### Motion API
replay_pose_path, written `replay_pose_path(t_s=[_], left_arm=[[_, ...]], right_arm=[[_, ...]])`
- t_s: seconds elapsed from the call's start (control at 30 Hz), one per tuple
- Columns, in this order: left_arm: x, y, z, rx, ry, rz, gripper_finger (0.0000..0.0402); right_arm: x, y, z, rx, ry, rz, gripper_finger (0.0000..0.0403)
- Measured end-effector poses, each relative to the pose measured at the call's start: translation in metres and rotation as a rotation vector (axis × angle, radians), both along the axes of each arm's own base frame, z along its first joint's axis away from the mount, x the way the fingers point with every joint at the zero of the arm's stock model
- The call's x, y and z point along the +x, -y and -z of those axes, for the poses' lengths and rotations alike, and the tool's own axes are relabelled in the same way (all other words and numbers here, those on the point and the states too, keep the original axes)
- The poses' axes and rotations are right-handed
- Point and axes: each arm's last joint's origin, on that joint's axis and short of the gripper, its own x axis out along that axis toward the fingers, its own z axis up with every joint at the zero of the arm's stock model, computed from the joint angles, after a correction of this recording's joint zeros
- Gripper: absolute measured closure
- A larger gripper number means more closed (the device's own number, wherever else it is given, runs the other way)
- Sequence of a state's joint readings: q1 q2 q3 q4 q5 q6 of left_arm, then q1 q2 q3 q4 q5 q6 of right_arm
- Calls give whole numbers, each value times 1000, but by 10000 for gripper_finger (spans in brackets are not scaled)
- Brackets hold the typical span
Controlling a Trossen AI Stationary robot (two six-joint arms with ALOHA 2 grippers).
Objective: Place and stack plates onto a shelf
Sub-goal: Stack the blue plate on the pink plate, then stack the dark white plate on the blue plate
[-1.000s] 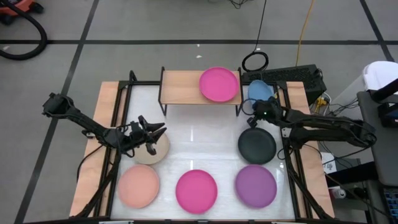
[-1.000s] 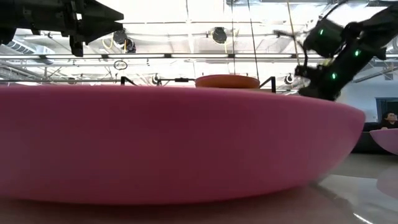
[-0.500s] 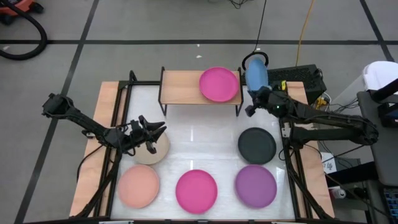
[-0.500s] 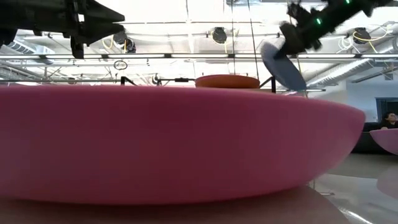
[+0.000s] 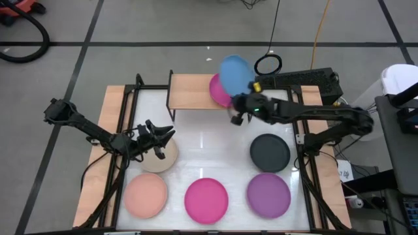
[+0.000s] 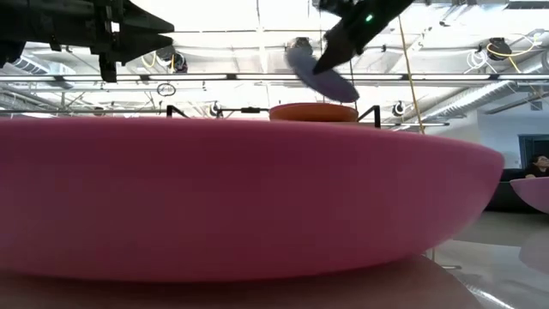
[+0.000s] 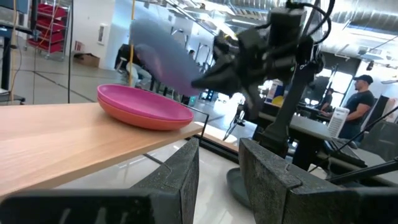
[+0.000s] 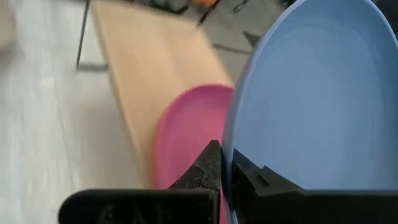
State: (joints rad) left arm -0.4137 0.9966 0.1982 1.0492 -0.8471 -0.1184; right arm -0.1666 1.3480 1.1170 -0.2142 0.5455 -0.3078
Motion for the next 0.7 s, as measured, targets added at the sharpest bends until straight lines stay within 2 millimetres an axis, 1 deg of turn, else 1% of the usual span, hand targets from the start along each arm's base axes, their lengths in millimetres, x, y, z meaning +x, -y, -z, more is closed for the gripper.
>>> replay_pose_path(t_s=[0.07, 0.17, 0.23, 0.33, 0.4, 0.5, 0.6, 0.7], left_arm=[[0, 0, 0, 0, 1, 3, 284], [0, 0, 0, -2, 3, 10, 284], [0, 0, 0, -9, 3, 11, 284], [0, 0, 1, -9, 1, 12, 284], [0, 0, 1, -11, 1, 13, 284], [0, 0, 1, -10, 1, 13, 284], [0, 0, 1, -11, 1, 13, 284], [1, 1, 2, -7, -11, 18, 284]], right_arm=[[12, 1, 13, -16, -69, -16, 403], [23, 3, 30, -30, -131, 3, 402], [26, 4, 36, -39, -158, 18, 396], [28, 5, 41, -50, -190, 9, 374], [28, 5, 41, -55, -199, 5, 353], [26, 3, 36, -60, -186, 2, 316], [21, 1, 26, -65, -154, -1, 279], [13, -6, 12, -68, -100, -15, 251]])
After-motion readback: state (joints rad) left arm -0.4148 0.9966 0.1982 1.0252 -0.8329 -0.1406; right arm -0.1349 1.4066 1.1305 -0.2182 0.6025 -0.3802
